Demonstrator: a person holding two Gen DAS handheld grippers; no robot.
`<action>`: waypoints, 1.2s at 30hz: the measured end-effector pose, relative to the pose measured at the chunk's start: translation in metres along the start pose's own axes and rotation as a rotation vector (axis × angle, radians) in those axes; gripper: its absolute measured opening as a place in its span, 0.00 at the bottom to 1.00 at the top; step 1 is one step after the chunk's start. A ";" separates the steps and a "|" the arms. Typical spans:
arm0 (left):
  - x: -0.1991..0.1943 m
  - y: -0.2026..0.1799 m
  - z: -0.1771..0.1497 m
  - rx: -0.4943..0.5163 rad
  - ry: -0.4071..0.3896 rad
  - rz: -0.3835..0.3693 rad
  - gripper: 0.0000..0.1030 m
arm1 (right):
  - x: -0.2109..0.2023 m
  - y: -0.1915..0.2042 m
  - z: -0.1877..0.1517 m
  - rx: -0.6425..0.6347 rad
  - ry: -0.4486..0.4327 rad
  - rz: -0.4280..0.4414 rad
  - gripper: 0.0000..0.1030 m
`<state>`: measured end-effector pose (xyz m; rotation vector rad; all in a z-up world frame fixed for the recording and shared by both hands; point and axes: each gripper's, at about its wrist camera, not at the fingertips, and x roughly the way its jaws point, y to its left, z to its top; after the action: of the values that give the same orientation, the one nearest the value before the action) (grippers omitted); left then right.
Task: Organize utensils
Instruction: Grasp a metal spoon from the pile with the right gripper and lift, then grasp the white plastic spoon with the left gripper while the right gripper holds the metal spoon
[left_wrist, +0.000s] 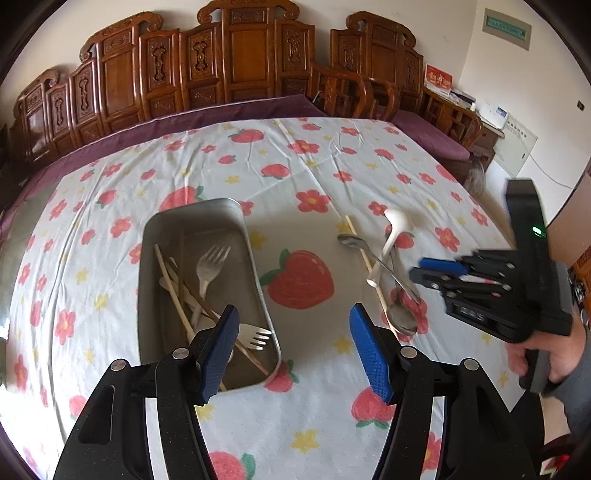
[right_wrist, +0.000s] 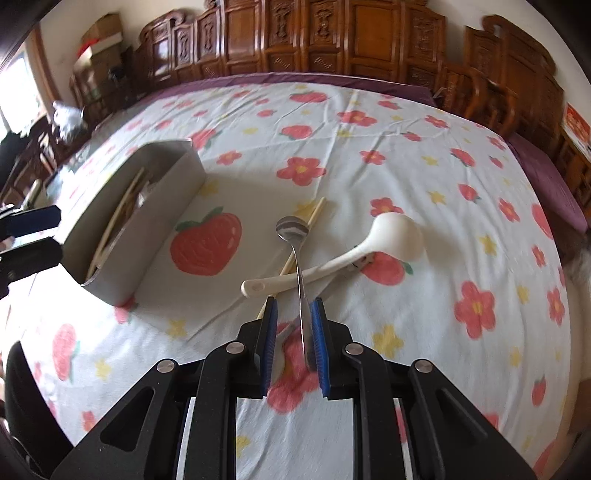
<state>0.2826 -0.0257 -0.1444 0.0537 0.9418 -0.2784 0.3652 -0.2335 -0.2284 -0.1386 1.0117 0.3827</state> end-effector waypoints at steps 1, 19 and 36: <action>0.001 -0.002 -0.001 0.000 0.004 -0.003 0.58 | 0.004 -0.001 0.002 -0.008 0.009 0.002 0.20; 0.007 -0.015 -0.009 0.018 0.029 -0.013 0.58 | 0.053 0.015 0.017 -0.201 0.124 -0.074 0.09; 0.026 -0.043 0.006 0.061 0.041 -0.019 0.58 | -0.009 -0.019 0.003 -0.051 -0.011 -0.039 0.06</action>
<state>0.2905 -0.0738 -0.1579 0.1069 0.9748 -0.3244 0.3708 -0.2527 -0.2201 -0.2017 0.9872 0.3732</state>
